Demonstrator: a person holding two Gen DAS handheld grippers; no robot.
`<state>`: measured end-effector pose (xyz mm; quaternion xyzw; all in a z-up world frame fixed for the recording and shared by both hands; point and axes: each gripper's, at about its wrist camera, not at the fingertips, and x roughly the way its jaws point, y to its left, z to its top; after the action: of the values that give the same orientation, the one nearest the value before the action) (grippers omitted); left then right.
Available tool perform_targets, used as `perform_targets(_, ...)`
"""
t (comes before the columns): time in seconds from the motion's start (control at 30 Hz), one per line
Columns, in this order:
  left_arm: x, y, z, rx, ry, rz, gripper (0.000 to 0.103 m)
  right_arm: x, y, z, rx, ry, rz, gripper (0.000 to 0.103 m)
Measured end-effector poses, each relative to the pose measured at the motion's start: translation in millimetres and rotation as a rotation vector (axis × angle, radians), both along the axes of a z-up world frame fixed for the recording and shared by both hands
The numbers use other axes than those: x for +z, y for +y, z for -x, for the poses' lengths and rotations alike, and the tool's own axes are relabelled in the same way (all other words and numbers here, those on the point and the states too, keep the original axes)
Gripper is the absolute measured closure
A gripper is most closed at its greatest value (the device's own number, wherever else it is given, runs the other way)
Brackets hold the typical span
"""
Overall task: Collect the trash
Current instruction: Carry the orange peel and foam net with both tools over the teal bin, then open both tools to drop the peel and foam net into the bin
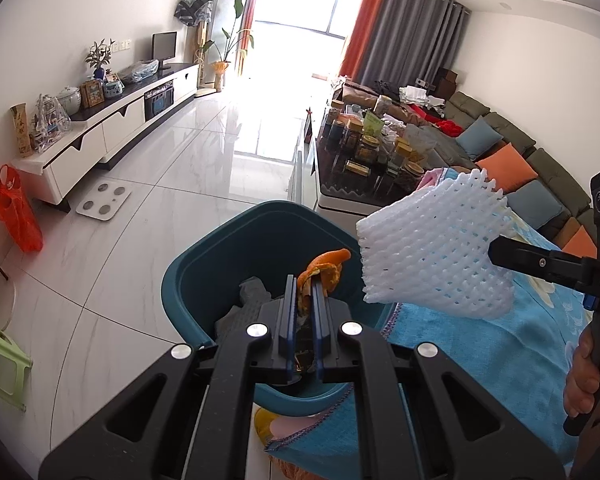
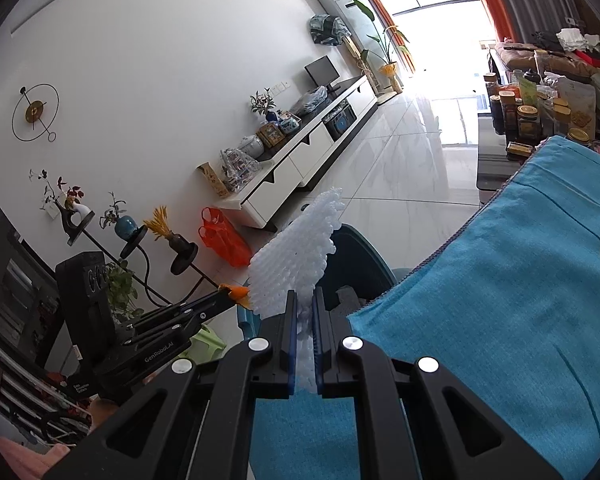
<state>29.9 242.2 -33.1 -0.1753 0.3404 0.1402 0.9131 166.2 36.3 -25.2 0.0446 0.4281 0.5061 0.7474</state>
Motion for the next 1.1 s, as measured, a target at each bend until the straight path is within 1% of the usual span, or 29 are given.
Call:
perform_targets(0.5, -13.0, 5.3, -11.8, 0.024, 0.026, 0.01, 0.096, -9.4, 28.8, 0.6, 0.025, 0.008, 0.029, 0.097)
perform_targets(1.1, -27.8, 6.3, -27.6, 0.055, 0.066, 0.014, 0.095, -25.7, 58.1, -3.8, 0.028, 0.026, 0.081, 0.097)
